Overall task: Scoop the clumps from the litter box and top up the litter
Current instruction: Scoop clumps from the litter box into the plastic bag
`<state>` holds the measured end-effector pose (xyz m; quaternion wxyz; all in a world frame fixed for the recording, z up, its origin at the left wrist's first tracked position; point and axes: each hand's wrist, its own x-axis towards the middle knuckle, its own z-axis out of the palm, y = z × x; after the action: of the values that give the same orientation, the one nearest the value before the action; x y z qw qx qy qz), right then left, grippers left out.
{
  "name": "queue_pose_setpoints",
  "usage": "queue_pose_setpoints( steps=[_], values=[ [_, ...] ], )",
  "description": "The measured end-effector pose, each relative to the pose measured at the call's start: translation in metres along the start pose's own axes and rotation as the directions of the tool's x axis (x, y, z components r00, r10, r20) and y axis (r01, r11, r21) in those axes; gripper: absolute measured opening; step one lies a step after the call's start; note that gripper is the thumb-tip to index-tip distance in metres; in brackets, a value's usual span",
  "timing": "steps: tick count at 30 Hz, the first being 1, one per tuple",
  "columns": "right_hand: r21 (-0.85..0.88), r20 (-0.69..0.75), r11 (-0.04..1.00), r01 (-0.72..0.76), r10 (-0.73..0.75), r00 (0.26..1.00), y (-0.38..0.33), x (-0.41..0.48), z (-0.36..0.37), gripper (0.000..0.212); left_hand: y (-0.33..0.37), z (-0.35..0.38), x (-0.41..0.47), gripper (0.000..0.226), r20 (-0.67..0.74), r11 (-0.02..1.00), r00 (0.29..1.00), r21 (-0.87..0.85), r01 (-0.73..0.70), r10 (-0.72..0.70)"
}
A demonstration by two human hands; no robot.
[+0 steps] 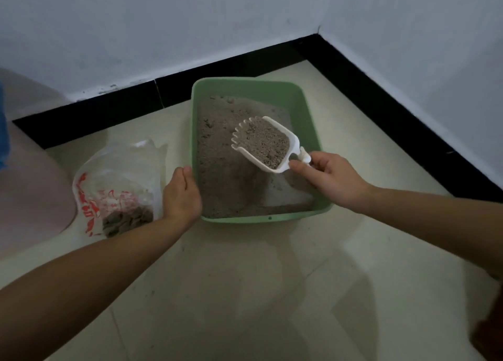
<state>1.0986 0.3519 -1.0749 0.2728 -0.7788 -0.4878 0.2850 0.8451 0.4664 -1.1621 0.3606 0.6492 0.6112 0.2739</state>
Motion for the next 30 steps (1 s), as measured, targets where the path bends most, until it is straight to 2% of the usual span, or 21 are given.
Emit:
queue_pose_setpoints(
  steps=[2,5,7,9,12,21,30],
  values=[
    [-0.044,-0.015,0.998,-0.038,0.038,0.999,0.003,-0.013,-0.007,0.052,0.000,0.000,-0.001,0.037,-0.007,1.000,1.000,0.020,0.001,-0.001],
    [0.003,-0.108,0.992,-0.129,0.129,0.986,0.016,-0.036,-0.003,0.053,0.001,0.001,-0.001,0.039,-0.010,0.999,1.000,0.043,-0.002,0.002],
    [-0.048,-0.173,0.980,-0.195,0.184,0.968,0.028,-0.052,0.007,0.052,0.000,0.001,0.000,0.039,-0.021,0.999,1.000,0.054,0.002,-0.001],
    [-0.106,-0.192,0.961,-0.256,0.233,0.953,0.042,-0.068,0.016,0.051,0.000,0.003,-0.001,0.040,-0.037,0.999,0.999,0.049,0.002,0.000],
    [-0.083,-0.204,0.943,-0.323,0.301,0.932,0.059,-0.081,0.018,0.054,-0.002,0.003,-0.001,0.039,-0.048,0.999,0.999,0.033,-0.011,0.013],
    [-0.060,-0.241,0.957,-0.283,0.261,0.935,0.074,-0.080,0.010,0.057,-0.001,0.006,-0.003,0.042,-0.065,0.999,0.998,0.032,-0.019,0.021],
    [-0.054,-0.215,0.966,-0.252,0.235,0.948,0.076,-0.082,0.011,0.051,-0.002,0.006,-0.001,0.041,-0.077,0.999,0.997,0.045,-0.015,0.019]
  ],
)
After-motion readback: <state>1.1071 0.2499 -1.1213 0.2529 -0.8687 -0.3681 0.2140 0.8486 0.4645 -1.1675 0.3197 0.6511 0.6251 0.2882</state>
